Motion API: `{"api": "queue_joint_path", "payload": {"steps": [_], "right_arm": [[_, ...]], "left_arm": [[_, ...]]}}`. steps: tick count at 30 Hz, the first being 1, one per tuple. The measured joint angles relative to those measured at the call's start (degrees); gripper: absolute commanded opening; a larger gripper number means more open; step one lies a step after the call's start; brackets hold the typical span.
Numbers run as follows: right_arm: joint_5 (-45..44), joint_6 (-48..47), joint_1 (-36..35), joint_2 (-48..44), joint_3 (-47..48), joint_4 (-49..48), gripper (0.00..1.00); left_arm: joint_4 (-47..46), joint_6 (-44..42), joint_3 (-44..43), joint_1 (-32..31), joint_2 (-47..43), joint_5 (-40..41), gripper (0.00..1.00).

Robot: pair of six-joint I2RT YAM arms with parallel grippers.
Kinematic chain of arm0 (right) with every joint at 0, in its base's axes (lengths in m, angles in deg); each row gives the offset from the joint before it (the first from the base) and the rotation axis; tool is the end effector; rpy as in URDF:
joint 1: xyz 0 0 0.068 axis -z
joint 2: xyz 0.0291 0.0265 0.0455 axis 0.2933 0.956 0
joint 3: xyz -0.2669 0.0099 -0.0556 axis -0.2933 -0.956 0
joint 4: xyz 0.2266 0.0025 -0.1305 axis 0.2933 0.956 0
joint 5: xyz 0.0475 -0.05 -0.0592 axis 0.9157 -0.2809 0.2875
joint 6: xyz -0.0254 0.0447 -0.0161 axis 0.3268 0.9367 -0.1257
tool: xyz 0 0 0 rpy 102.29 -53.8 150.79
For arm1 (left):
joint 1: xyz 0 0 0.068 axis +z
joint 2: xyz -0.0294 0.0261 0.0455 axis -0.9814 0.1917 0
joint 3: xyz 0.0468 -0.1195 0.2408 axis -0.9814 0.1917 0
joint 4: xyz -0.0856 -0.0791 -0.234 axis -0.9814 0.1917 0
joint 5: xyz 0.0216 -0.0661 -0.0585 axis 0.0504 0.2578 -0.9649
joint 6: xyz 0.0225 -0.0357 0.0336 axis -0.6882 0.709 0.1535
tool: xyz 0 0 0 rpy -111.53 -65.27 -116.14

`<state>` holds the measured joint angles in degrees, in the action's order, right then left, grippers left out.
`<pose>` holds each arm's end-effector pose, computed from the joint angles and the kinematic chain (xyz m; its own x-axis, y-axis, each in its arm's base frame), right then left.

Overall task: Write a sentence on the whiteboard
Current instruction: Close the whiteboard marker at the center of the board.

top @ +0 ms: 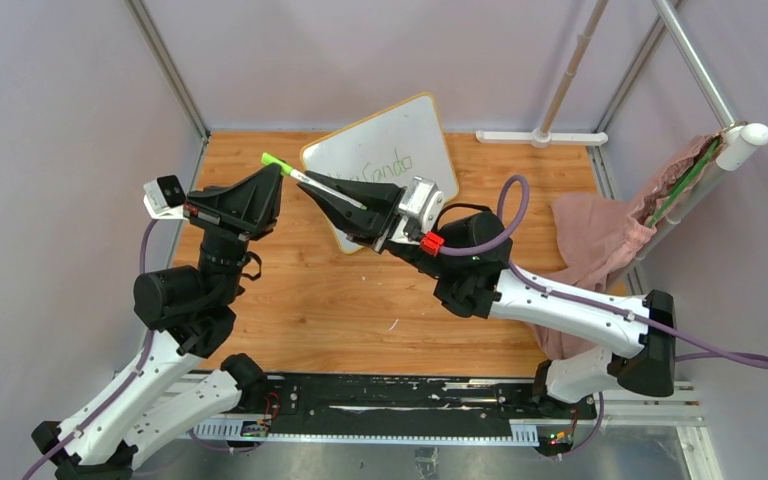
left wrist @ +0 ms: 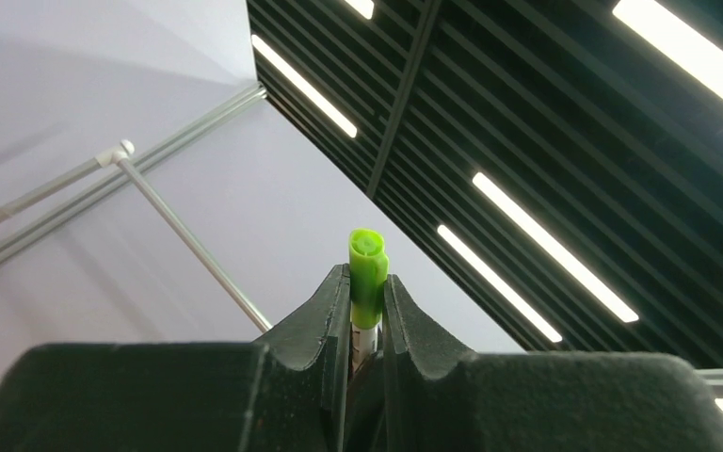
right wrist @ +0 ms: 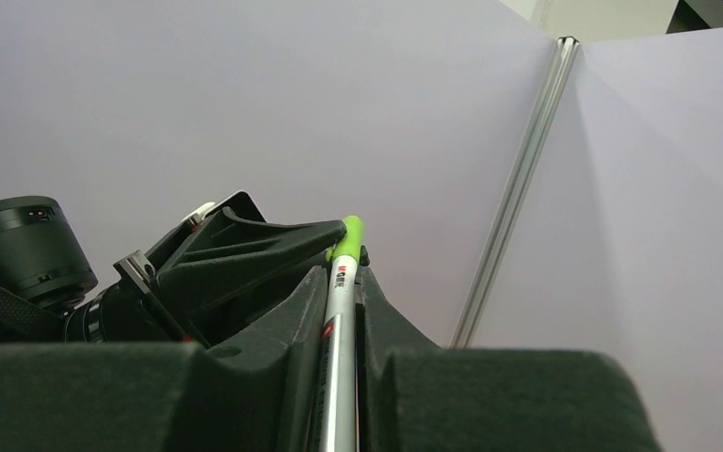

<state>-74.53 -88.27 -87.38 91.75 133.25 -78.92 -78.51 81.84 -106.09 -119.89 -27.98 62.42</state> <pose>0.0946 0.2792 0.4986 0.5178 0.5883 -0.6211 -0.8500 0.4360 -0.2956 0.0926 -0.0737 0.4515 -0.3641 -0.9239 -0.1177 0.7162 -0.1969 -0.6696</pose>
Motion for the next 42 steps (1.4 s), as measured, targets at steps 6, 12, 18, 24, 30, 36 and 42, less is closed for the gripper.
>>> {"api": "queue_joint_path", "payload": {"steps": [6, 12, 18, 24, 30, 36, 42], "right_arm": [[0.0, -0.42, -0.42, -1.38, -0.98, 2.67, 0.04], [-0.39, -0.39, -0.7, -1.99, -1.73, 4.85, 0.14], [-1.16, -0.39, -0.9, -2.64, -3.08, 5.92, 0.2], [-2.23, -0.37, -1.09, -3.41, -4.96, 7.74, 0.28], [-3.3, -0.31, -1.66, -4.17, -6.82, 9.92, 0.4], [-3.72, -0.15, -2.08, -4.96, -8.11, 11.69, 0.47], [-3.74, 0.11, -2.45, -5.57, -8.26, 13.84, 0.57]], "left_arm": [[0.24, 0.0, 1.92, -0.46, -1.55, 0.39, 0.0], [2.23, 0.0, 3.65, -1.01, -3.69, 2.34, 0.0], [5.51, 0.0, 4.72, -1.49, -5.62, 3.8, 0.0], [7.5, 0.04, 6.19, -1.68, -6.82, 5.95, 0.0], [8.9, 0.02, 6.84, -1.7, -6.84, 7.39, 0.0], [9.66, 0.0, 7.58, -1.95, -6.84, 8.09, 0.0], [10.01, -0.15, 7.93, -1.95, -6.8, 8.17, 0.0]]}}
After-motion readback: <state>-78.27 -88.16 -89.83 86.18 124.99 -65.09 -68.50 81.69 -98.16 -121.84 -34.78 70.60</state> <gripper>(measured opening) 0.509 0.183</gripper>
